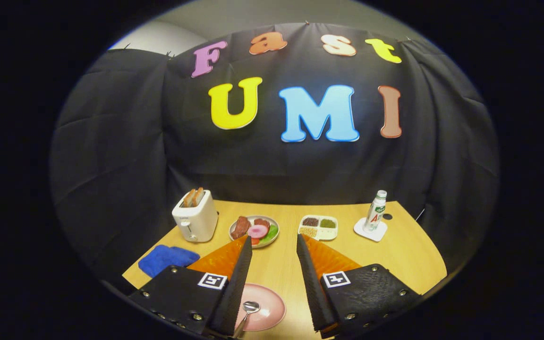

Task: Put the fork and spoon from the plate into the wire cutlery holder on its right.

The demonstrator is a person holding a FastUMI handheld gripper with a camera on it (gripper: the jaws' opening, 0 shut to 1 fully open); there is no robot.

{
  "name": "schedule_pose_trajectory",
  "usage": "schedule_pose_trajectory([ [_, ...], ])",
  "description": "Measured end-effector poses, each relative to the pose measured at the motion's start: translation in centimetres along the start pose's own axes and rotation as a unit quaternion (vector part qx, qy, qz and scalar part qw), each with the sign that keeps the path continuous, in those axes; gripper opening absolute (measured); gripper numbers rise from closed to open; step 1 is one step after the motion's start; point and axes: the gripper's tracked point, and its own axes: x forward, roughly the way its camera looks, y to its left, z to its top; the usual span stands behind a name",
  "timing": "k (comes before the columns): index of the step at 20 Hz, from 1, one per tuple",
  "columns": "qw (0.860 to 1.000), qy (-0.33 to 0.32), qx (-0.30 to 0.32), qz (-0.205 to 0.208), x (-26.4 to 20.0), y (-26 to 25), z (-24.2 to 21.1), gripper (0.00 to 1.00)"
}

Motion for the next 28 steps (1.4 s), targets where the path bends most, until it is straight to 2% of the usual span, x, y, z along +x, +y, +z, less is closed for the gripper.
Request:
schedule_pose_trajectory([
  [6, 0.993, 0.114, 0.022, 0.035, 2.3, 1.6, -7.5, 0.59],
  [14, 0.965, 0.251, 0.029, 0.065, 3.3, 4.4, -16.5, 0.60],
  [21, 0.930, 0.357, 0.066, 0.054, 2.9, 4.8, -23.1, 0.60],
  [28, 0.907, 0.414, 0.058, 0.044, 2.9, 5.1, -27.4, 0.60],
])
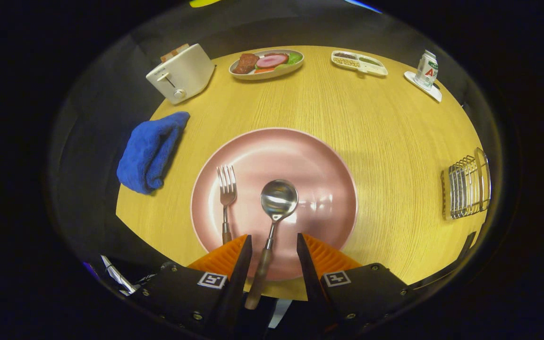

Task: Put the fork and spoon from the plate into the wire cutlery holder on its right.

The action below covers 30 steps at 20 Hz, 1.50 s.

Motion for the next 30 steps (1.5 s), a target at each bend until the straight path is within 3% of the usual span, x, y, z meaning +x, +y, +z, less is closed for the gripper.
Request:
schedule_pose_trajectory([
  [6, 1.000, 0.016, 0.001, -0.008, 1.3, 0.0, -0.6, 0.60],
  [9, 1.000, 0.023, 0.004, -0.008, 1.5, 0.1, -0.8, 0.29],
  [12, 1.000, 0.021, 0.001, -0.017, 1.2, -0.2, -0.6, 0.29],
  [14, 1.000, 0.024, 0.010, -0.008, 1.4, 0.1, -0.7, 0.06],
  [30, 0.996, -0.034, 0.082, 0.016, -1.8, -1.7, 1.9, 0.06],
])
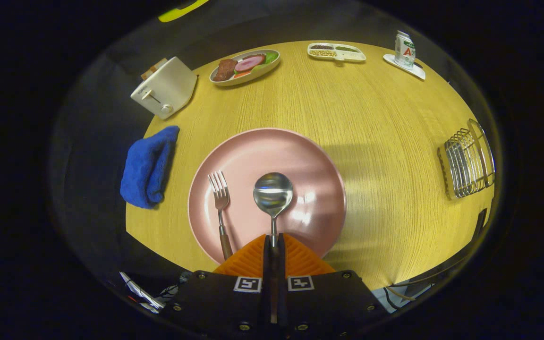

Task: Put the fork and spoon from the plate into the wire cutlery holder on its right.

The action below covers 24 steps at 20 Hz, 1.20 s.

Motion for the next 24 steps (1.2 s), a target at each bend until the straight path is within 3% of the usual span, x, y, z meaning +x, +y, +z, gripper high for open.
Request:
schedule_pose_trajectory([
  [14, 0.984, -0.111, 0.132, -0.036, -9.0, -11.3, 4.6, 0.06],
  [24, 0.956, -0.151, 0.245, -0.054, -13.1, -19.6, 6.3, 0.06],
])
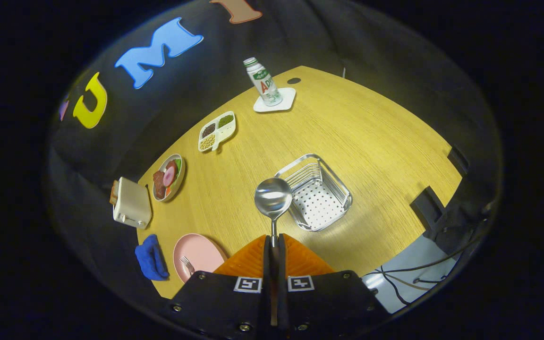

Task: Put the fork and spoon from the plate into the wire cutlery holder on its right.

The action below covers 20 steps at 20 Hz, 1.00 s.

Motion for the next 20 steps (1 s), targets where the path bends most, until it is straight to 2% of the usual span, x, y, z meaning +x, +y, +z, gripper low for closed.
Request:
schedule_pose_trajectory([
  [5, 0.999, 0.009, 0.038, -0.023, 0.2, -2.2, 0.8, 0.06],
  [12, 0.999, -0.001, 0.039, -0.036, 0.0, -2.7, 1.5, 0.10],
  [16, 0.998, -0.021, 0.041, -0.033, -0.7, -2.1, 2.6, 0.27],
  [18, 0.998, -0.026, 0.036, -0.034, -0.6, -1.9, 3.0, 0.48],
  [20, 0.998, -0.032, 0.035, -0.030, -1.0, -1.4, 3.3, 0.48],
])
